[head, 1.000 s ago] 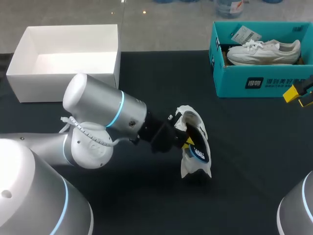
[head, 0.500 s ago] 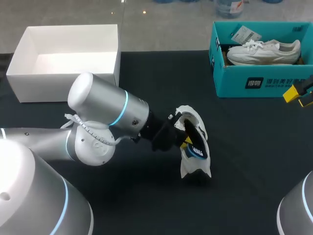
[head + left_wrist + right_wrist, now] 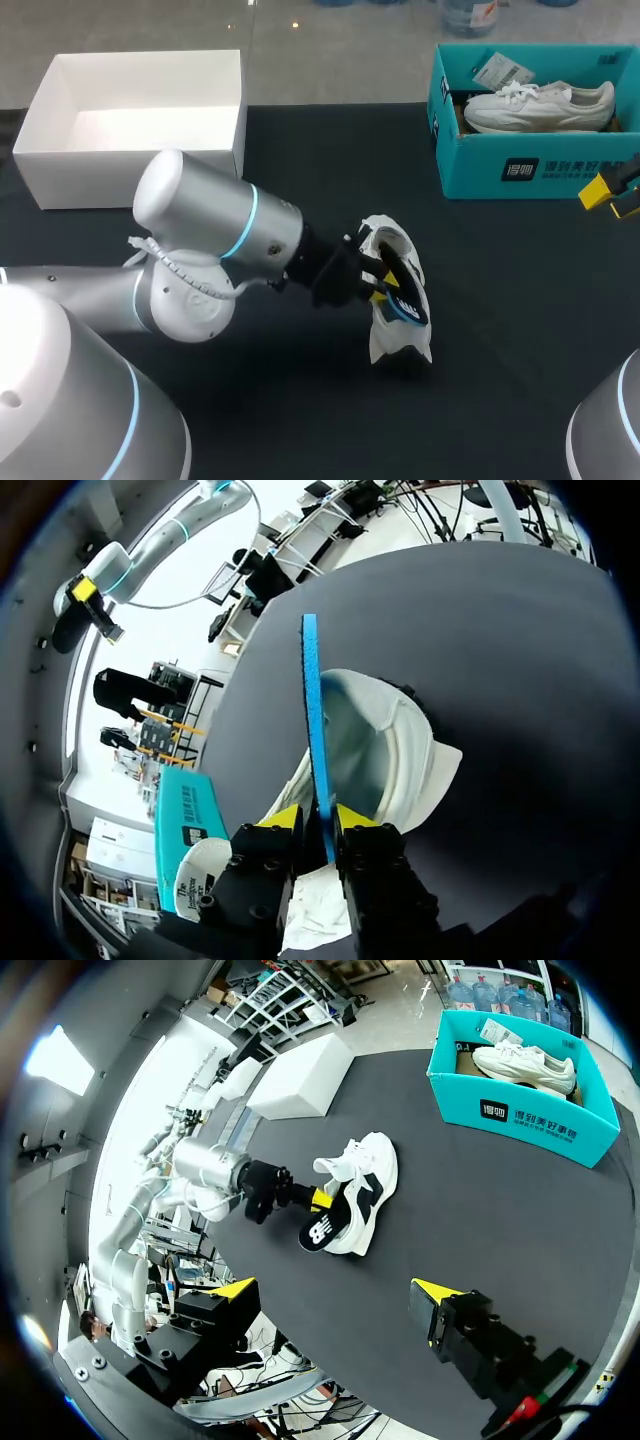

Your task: Take the shoe out of the shoebox, open the shoe tongue, remove and reinsert the insole, then place the shoe into the shoebox

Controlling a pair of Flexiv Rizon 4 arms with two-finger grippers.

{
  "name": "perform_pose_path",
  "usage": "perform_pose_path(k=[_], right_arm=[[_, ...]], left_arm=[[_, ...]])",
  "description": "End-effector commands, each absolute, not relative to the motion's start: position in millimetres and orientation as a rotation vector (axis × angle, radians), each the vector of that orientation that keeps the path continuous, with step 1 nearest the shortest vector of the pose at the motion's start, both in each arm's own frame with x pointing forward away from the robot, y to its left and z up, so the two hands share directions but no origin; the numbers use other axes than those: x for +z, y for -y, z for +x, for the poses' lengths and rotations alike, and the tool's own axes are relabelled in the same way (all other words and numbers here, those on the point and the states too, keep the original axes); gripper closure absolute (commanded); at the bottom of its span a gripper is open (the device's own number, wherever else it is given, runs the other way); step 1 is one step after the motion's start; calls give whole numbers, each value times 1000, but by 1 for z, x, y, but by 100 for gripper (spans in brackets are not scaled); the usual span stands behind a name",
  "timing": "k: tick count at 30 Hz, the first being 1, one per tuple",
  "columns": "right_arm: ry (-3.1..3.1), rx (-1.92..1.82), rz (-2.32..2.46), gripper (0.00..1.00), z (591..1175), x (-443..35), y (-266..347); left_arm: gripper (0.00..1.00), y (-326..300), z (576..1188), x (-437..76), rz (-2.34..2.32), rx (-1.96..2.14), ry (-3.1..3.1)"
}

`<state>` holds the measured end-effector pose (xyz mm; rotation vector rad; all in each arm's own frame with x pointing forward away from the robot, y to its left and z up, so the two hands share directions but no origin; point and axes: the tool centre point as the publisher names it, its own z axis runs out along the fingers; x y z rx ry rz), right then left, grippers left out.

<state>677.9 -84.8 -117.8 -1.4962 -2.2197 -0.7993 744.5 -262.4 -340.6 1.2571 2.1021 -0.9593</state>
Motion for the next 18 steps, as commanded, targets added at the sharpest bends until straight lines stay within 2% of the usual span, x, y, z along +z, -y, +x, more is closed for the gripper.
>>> perform_pose_path(k=[1, 9, 11, 18], right_arm=[[2220, -795, -1496, 0, 679, -118, 84], [2220, -795, -1496, 0, 679, -118, 84], [2220, -795, -1496, 0, 679, -118, 84], [2220, -795, -1496, 0, 679, -118, 84]], left_arm=[[79, 258, 735, -334, 1258, -969, -2089], [84, 265, 727, -334, 1276, -985, -2079], [100, 265, 726, -334, 1281, -985, -2077], [100, 266, 729, -335, 1297, -978, -2071]])
